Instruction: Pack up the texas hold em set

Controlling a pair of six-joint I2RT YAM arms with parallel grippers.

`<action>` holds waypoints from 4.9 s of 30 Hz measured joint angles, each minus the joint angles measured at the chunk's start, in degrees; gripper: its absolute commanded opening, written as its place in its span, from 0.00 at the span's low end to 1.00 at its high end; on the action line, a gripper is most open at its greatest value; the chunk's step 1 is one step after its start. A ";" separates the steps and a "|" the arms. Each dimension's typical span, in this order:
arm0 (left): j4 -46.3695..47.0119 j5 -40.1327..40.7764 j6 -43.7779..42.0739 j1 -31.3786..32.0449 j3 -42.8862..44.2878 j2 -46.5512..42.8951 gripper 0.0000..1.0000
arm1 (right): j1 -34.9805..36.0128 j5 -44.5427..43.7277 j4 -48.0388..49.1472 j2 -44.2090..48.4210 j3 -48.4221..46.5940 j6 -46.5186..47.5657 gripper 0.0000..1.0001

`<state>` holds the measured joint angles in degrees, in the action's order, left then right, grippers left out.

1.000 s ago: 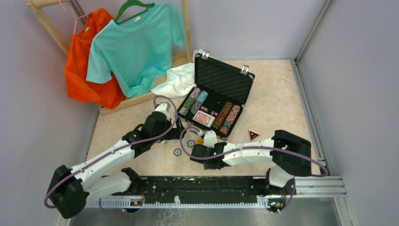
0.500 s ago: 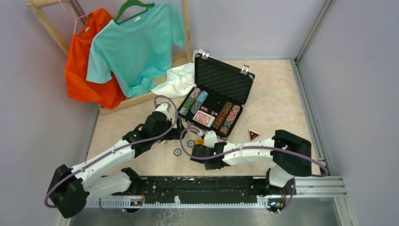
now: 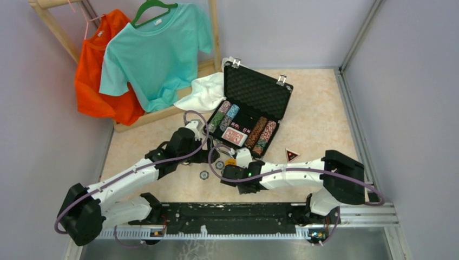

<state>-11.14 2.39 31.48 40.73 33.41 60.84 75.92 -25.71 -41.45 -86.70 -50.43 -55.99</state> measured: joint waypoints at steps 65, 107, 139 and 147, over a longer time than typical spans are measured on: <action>1.40 -2.47 0.87 0.00 0.20 2.16 0.99 | -0.87 -0.87 3.93 0.63 2.10 -5.01 0.38; 3.02 -16.65 0.68 -0.02 4.52 10.73 0.97 | -6.40 1.20 -0.92 12.28 14.08 -8.76 0.67; 3.67 -18.40 0.83 -0.02 4.52 12.39 0.96 | -2.14 0.28 -0.31 12.44 14.82 -13.92 0.49; 3.89 -18.47 0.85 -0.02 4.52 12.41 0.97 | -1.66 0.26 -0.46 12.44 14.82 -14.21 0.42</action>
<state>-7.25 -16.08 32.34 40.71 37.93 73.25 74.26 -25.45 -41.91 -74.26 -35.62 -70.19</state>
